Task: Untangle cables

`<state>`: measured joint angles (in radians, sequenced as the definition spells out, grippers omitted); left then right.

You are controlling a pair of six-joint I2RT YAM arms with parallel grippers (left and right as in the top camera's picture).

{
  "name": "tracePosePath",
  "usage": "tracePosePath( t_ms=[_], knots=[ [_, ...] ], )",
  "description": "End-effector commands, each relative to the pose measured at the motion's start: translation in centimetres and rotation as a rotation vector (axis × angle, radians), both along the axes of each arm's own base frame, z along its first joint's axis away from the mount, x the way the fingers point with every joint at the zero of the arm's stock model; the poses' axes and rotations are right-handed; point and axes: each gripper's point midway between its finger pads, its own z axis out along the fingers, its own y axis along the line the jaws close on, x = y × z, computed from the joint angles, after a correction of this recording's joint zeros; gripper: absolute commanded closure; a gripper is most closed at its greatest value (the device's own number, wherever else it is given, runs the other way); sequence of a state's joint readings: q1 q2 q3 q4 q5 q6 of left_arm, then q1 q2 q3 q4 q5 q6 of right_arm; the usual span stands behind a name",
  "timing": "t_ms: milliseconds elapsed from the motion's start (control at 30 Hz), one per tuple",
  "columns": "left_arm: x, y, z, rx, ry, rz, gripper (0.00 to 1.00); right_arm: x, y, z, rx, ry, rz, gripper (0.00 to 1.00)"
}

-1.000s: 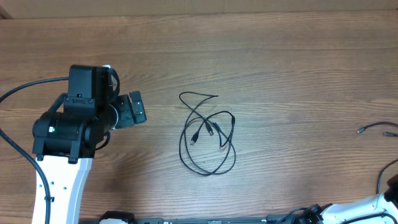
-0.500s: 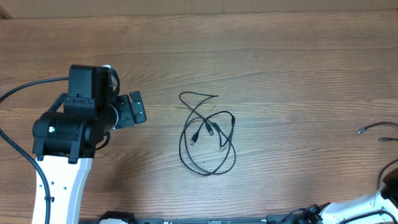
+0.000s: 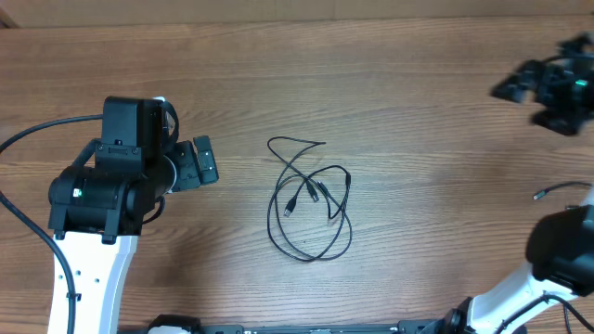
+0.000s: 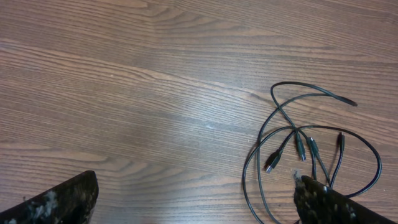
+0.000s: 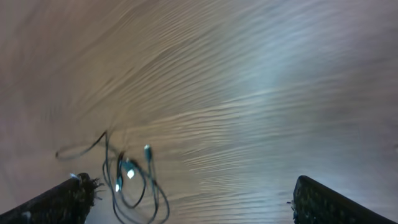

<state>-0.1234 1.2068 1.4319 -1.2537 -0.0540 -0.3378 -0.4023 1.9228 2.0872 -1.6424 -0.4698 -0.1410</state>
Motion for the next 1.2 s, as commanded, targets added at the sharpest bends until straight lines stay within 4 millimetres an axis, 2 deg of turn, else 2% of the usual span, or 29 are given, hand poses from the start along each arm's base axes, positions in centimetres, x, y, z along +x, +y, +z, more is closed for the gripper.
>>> tracePosePath(
  t_ms=[0, 100, 167, 300, 500, 667, 767, 800, 833, 867, 900, 1000, 1067, 1100, 1167],
  knots=[
    [0.2, 0.2, 0.3, 0.011, -0.010, 0.000, 0.00, 0.1, 4.6, -1.2, -0.031, 0.035, 0.150, 0.00],
    [0.2, 0.2, 0.3, 0.011, -0.010, 0.000, 0.00, -0.6, 8.6, -3.0, -0.024, 0.092, 0.257, 0.00],
    [0.2, 0.2, 0.3, 0.011, -0.010, 0.000, 0.01, -1.4, 11.4, -4.9, -0.014, 0.140, 0.330, 0.00],
    [0.2, 0.2, 0.3, 0.011, -0.010, 0.000, 0.00, -3.3, 15.5, -8.7, 0.001, 0.214, 0.440, 0.00],
    [0.2, 0.2, 0.3, 0.011, -0.010, 0.000, 0.00, -8.0, 22.5, -14.7, 0.090, 0.298, 0.613, 0.00],
    [0.2, 0.2, 0.3, 0.011, -0.010, 0.000, 0.00, -10.4, 26.2, -18.0, 0.126, 0.315, 0.651, 0.00],
    [0.2, 0.2, 0.3, 0.011, -0.010, 0.000, 0.00, -11.0, 27.7, -18.9, 0.125, 0.300, 0.676, 0.00],
    [0.2, 0.2, 0.3, 0.011, -0.010, 0.000, 0.00, -11.1, 28.2, -19.1, 0.125, 0.288, 0.691, 0.13],
    [0.2, 0.2, 0.3, 0.011, -0.010, 0.000, 0.00, -11.2, 28.4, -19.1, 0.124, 0.282, 0.700, 0.35],
    [0.2, 0.2, 0.3, 0.011, -0.010, 0.000, 0.00, -11.2, 28.7, -19.1, 0.123, 0.278, 0.704, 0.71],
    [0.2, 0.2, 0.3, 0.011, -0.010, 0.000, 0.00, -11.1, 28.8, -19.2, 0.115, 0.280, 0.693, 0.95],
    [0.2, 0.2, 0.3, 0.011, -0.010, 0.000, 0.00, -9.9, 27.5, -18.9, 0.012, 0.321, 0.570, 0.96],
    [0.2, 0.2, 0.3, 0.011, -0.010, 0.000, 0.00, -8.8, 26.0, -16.7, -0.102, 0.294, 0.556, 0.96],
    [0.2, 0.2, 0.3, 0.011, -0.010, 0.000, 0.01, -7.7, 24.9, -14.1, -0.185, 0.255, 0.544, 0.96],
    [0.2, 0.2, 0.3, 0.011, -0.010, 0.000, 0.00, -6.6, 24.1, -11.0, -0.251, 0.205, 0.530, 0.96]
  ],
)
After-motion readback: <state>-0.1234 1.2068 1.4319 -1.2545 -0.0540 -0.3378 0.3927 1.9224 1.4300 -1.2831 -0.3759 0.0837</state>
